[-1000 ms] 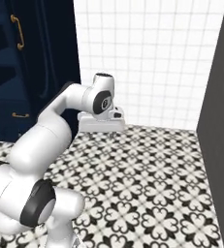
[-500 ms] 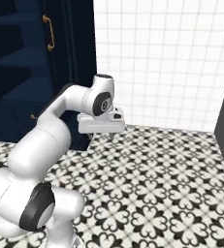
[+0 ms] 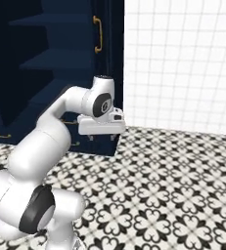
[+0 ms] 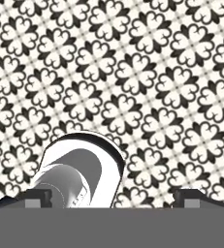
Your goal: From the different types of pastries on the counter, select a croissant and place it on the cutting board. Then retrieve a jar of jam from the cabinet and place it alongside the croissant on the cutting board.
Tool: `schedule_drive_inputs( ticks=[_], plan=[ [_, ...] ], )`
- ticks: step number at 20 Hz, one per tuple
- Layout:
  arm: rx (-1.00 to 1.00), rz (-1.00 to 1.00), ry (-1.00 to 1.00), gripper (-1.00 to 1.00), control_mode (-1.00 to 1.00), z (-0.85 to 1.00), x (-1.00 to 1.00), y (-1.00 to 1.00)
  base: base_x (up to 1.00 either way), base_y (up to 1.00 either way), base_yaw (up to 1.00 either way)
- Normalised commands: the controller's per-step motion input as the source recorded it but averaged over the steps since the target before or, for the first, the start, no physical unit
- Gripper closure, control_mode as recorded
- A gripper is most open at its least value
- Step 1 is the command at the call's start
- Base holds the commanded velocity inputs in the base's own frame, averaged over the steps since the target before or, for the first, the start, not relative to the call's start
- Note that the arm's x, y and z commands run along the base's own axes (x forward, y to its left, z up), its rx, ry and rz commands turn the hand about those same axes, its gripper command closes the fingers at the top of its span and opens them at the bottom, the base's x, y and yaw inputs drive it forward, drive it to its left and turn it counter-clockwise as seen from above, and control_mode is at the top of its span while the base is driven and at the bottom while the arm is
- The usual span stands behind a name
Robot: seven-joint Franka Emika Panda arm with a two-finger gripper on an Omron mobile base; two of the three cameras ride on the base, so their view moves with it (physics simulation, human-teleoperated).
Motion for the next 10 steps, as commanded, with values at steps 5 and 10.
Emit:
schedule_drive_inputs(
  ticks=[5, 10],
  plan=[
    [0.0, 0.0, 0.0, -1.0, 1.0, 0.0, 0.0, 0.0, 0.0, 0.66, 0.0],
    [0.0, 0.0, 0.0, -1.0, 1.0, 0.0, 0.0, 0.0, 0.0, 0.79, 0.0]
  ],
)
